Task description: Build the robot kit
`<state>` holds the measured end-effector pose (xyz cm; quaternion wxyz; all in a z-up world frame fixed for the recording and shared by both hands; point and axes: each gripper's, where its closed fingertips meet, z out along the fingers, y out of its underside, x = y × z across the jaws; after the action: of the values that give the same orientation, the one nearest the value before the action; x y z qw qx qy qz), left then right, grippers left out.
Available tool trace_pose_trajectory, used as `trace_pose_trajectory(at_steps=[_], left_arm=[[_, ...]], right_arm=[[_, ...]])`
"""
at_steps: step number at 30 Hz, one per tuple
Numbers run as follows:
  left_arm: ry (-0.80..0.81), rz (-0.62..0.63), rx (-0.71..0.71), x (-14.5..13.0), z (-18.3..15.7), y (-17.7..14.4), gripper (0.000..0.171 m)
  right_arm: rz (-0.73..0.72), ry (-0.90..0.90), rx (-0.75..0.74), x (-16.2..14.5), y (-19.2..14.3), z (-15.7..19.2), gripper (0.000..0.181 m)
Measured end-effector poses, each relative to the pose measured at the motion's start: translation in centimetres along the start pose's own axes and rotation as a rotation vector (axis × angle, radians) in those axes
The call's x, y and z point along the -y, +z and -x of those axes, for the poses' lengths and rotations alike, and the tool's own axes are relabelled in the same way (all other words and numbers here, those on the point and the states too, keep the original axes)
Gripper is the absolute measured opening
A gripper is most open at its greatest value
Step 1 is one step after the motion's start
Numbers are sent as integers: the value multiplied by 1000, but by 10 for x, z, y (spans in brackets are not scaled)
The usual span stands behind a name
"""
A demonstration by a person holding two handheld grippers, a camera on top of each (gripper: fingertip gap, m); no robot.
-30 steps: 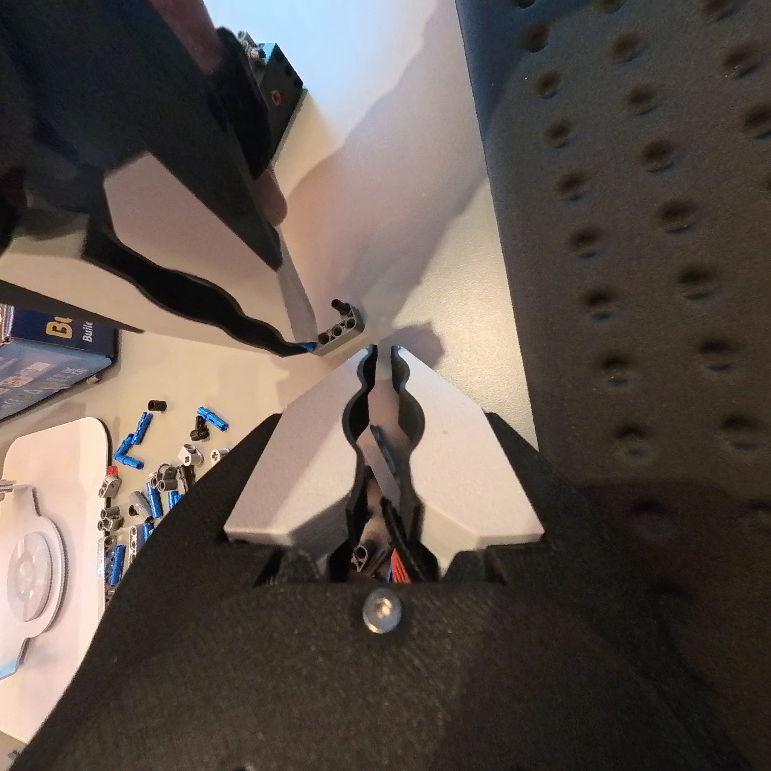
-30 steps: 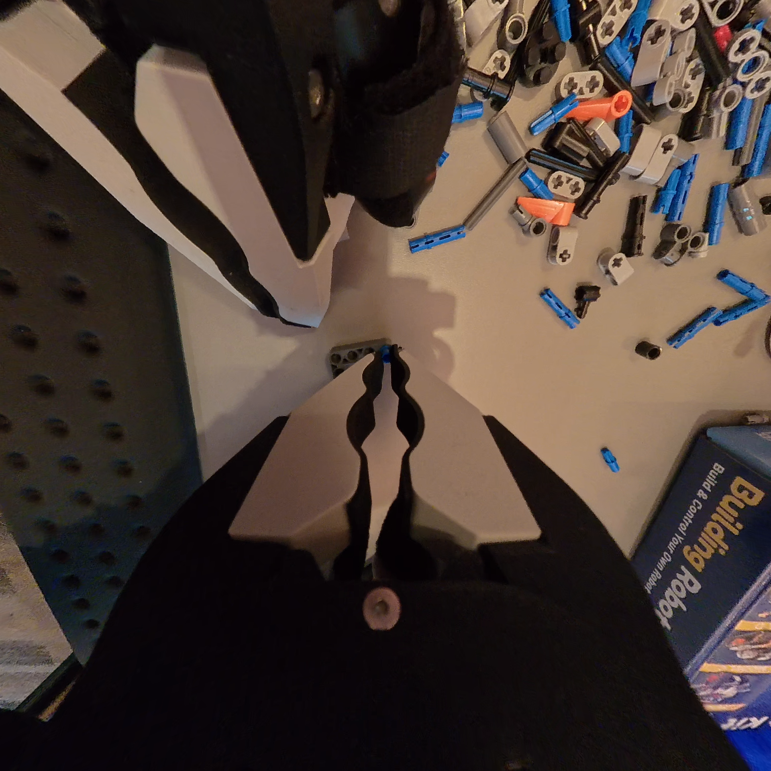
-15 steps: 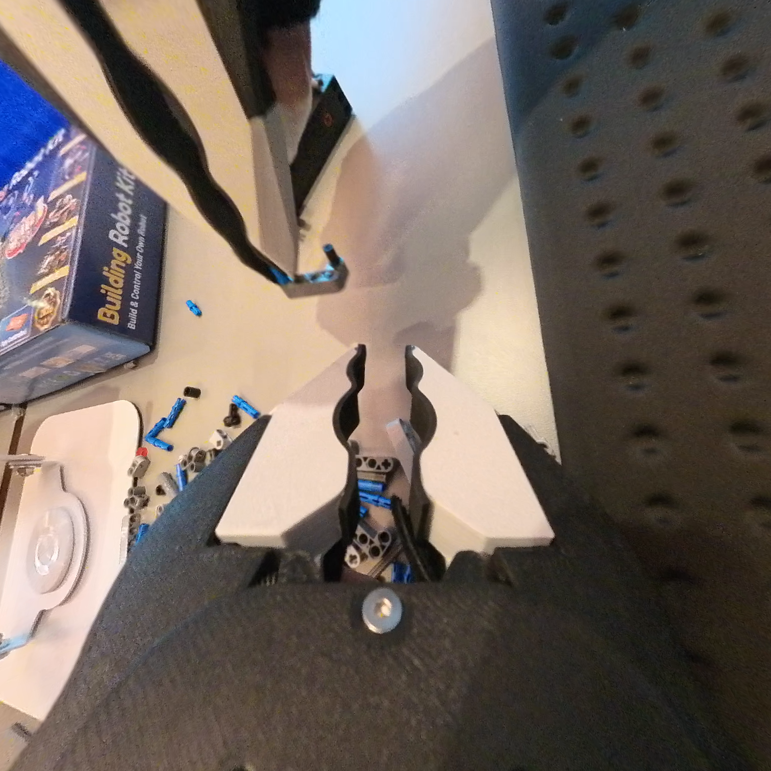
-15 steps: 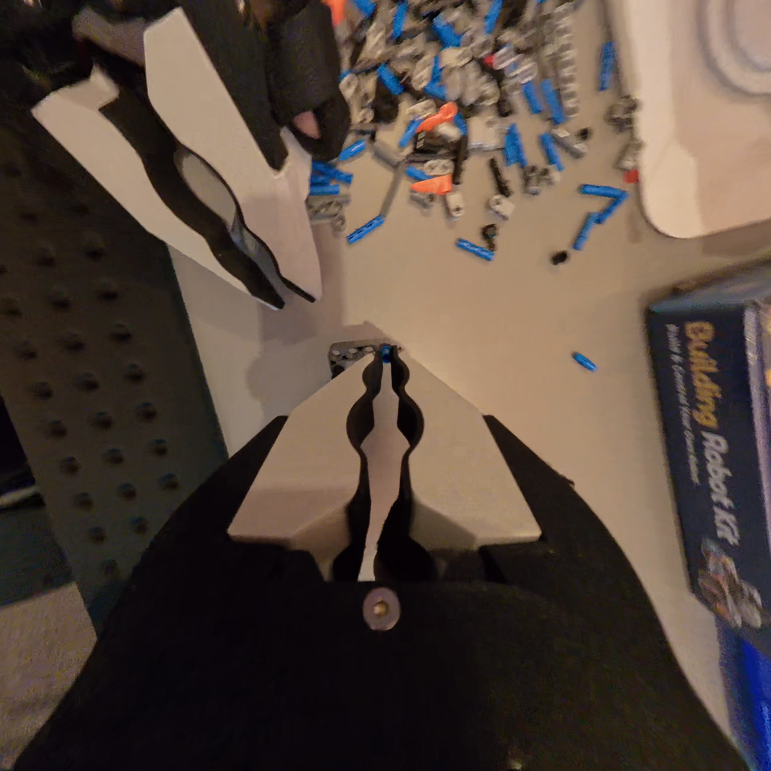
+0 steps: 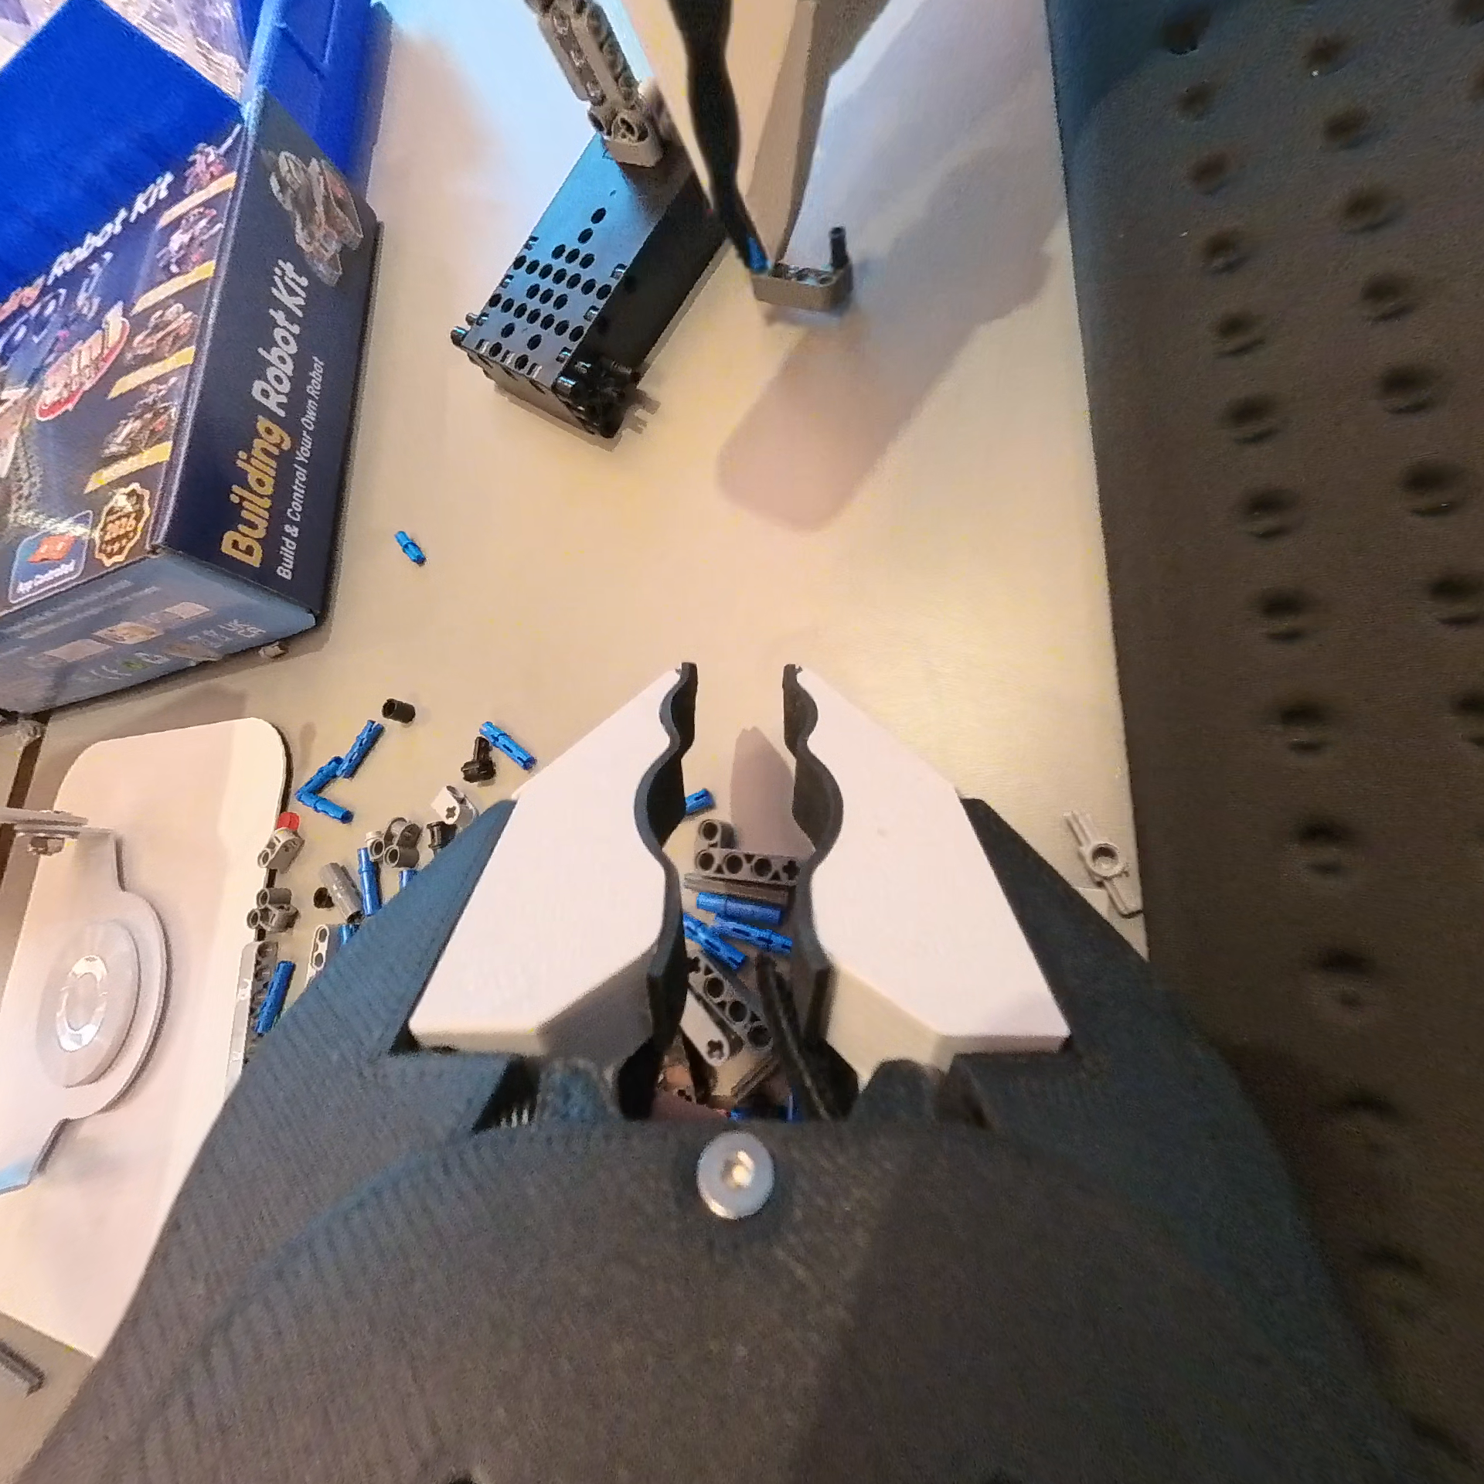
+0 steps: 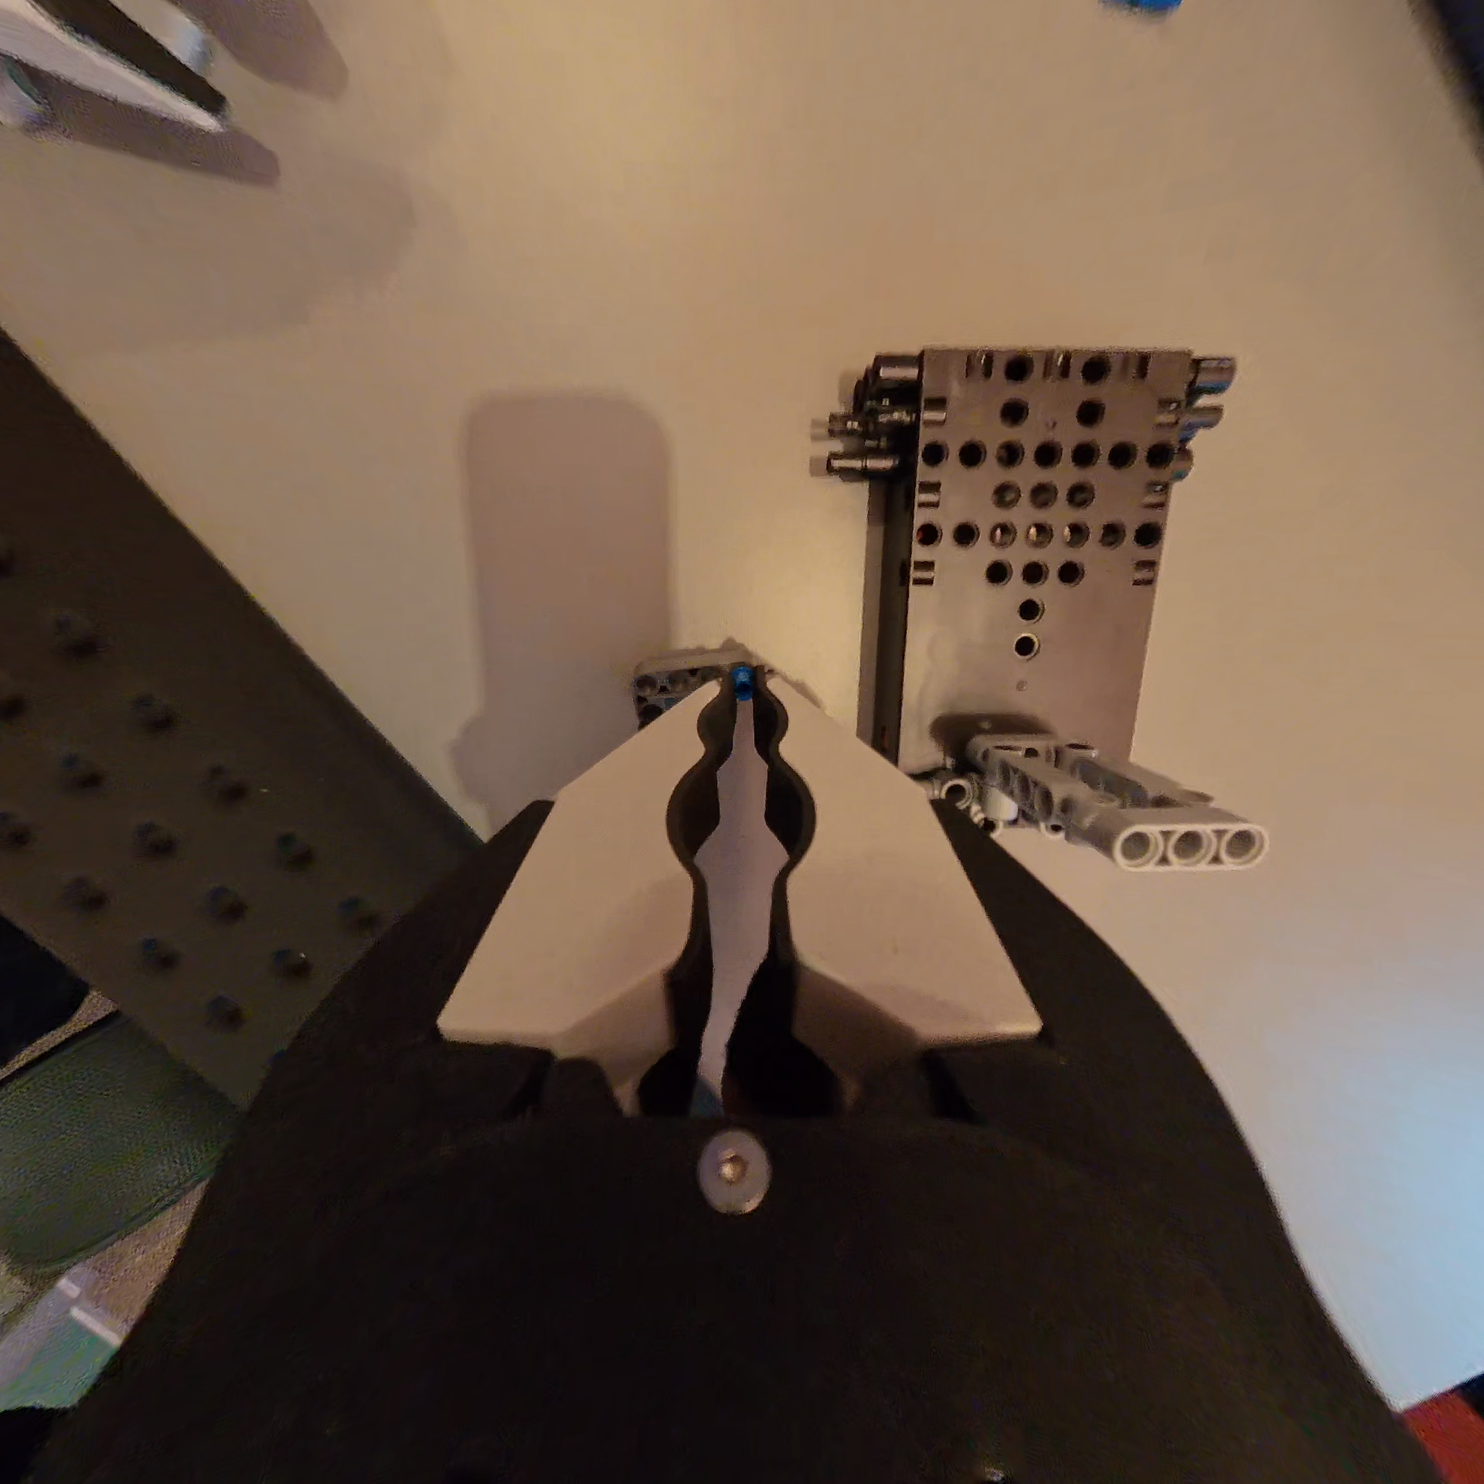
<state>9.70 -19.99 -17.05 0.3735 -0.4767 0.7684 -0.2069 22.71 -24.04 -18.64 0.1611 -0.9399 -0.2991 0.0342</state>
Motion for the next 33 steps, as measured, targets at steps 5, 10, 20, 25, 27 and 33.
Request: trace_pose_trajectory(at_steps=[5, 10, 20, 25, 27, 33], left_arm=[[0, 4, -2, -1, 0, 1, 19], [-4, 5, -5, -2, 0, 1, 20], [-4, 6, 20, -2, 5, 0, 21], [-20, 3, 47, -4, 14, -4, 21], [-24, 7, 53, -5, 17, -4, 21], [-19, 15, 69, -7, 21, -5, 21]], right_arm=[[15, 15, -24, 0, 4, -6, 3], [-15, 13, -9, 7, 1, -4, 14], [-298, 39, -40, 30, -49, 2, 26], [-329, 78, -44, 20, -45, 6, 32], [-327, 100, -47, 14, -39, 7, 34], [-371, 157, -26, 2, -32, 10, 47]])
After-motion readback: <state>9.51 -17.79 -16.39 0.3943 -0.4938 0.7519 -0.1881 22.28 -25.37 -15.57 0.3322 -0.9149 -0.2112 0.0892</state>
